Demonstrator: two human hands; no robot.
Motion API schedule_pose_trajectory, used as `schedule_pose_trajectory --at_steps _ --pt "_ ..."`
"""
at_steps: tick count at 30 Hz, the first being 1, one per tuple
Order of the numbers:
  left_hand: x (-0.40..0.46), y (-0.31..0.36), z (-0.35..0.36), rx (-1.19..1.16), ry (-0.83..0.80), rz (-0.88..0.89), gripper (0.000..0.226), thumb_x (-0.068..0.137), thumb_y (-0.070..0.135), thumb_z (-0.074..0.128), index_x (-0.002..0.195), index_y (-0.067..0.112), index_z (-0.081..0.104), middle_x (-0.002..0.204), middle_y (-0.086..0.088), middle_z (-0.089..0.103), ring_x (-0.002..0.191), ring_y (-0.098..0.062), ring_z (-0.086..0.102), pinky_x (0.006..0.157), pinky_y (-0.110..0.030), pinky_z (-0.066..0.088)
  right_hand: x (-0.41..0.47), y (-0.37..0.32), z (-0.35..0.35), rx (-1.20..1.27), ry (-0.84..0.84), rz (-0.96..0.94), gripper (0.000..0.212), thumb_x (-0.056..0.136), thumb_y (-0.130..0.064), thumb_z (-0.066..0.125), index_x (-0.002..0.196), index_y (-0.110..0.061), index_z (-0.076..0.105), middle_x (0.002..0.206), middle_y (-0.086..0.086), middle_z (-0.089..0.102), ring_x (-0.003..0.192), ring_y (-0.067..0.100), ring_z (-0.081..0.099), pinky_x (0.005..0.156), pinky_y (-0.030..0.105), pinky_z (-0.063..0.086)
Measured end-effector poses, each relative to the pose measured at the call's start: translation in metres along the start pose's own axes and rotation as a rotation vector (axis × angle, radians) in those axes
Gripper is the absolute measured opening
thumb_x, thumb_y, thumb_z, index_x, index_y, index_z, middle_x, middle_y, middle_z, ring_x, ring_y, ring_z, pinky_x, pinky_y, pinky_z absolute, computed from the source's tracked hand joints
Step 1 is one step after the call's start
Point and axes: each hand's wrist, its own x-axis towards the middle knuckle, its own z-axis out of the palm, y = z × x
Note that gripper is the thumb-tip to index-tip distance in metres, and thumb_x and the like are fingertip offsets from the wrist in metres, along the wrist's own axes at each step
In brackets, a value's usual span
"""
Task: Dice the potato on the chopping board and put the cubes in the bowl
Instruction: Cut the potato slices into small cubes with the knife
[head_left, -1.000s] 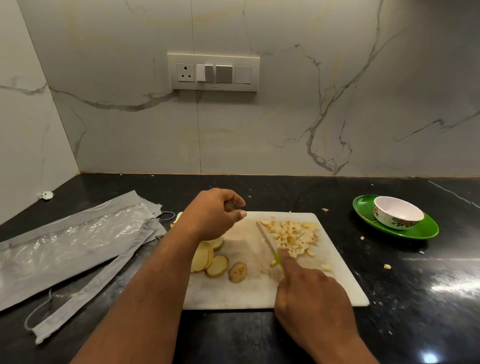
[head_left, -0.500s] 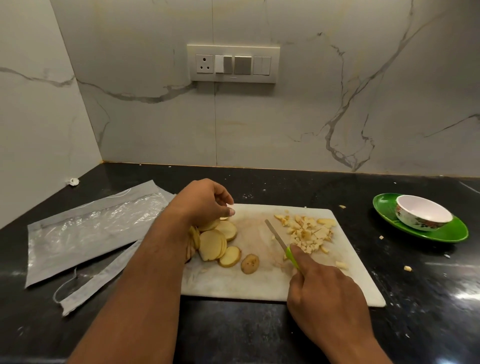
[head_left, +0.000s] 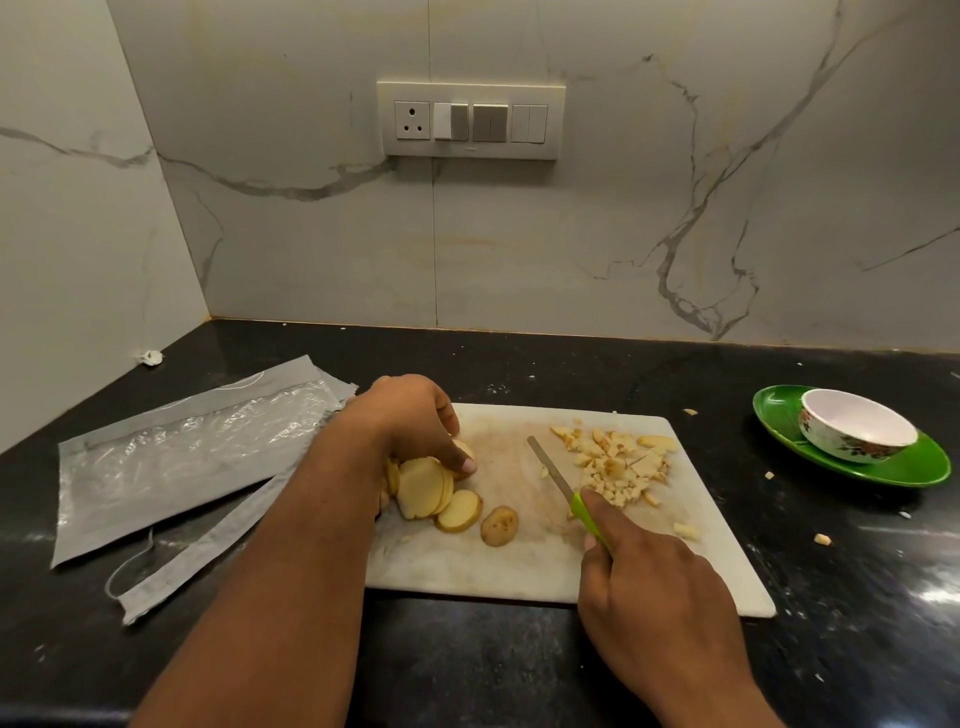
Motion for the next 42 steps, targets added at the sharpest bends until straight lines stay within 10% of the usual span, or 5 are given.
schedule_pose_trajectory --at_steps 16,21,27,35,42 --pt "0.006 0.0 -0.001 -0.027 -0.132 0.031 0.045 0.068 0.052 0.091 0.096 0.025 0.068 0.114 0.003 0.063 0.096 -0.015 0.058 0.071 -0.028 0.049 -0.005 -0.001 -0.006 0.022 -0.028 -0.026 0.052 0.104 -0.043 0.029 0.155 -0.045 0.02 0.112 -0.009 0.065 0.1 0.012 0.058 0.086 0.032 0.044" --pt "0.007 0.003 0.004 0.057 -0.074 0.147 0.043 0.068 0.057 0.089 0.084 0.022 0.07 0.115 0.004 0.066 0.11 -0.015 0.053 0.117 -0.063 0.029 -0.005 -0.001 -0.006 0.019 -0.038 -0.035 0.052 0.104 -0.043 0.029 0.155 -0.044 0.021 0.109 -0.008 0.065 0.097 0.012 0.058 0.086 0.032 0.045" --pt "0.0 0.005 0.003 0.17 0.051 0.157 0.045 0.063 0.063 0.088 0.096 0.036 0.073 0.148 0.01 0.05 0.147 -0.024 0.03 0.121 -0.071 0.001 -0.006 -0.002 -0.009 0.012 -0.054 -0.036 0.052 0.104 -0.043 0.028 0.155 -0.045 0.02 0.112 -0.009 0.065 0.099 0.012 0.058 0.087 0.033 0.045" --pt "-0.007 0.014 0.0 0.044 0.042 0.184 0.043 0.066 0.049 0.093 0.089 0.025 0.067 0.113 0.005 0.066 0.106 -0.013 0.051 0.117 -0.056 0.029 -0.007 -0.003 -0.01 -0.001 -0.043 -0.045 0.052 0.104 -0.042 0.029 0.155 -0.045 0.022 0.115 -0.008 0.066 0.101 0.013 0.059 0.087 0.033 0.044" --pt "-0.024 0.048 0.008 -0.052 0.106 0.462 0.043 0.083 0.033 0.085 0.123 0.037 0.071 0.09 0.013 0.067 0.087 -0.009 0.064 0.069 -0.017 0.046 -0.004 0.0 -0.011 0.155 0.025 0.038 0.052 0.102 -0.038 0.036 0.153 -0.045 0.03 0.127 -0.013 0.064 0.104 0.012 0.059 0.09 0.033 0.047"
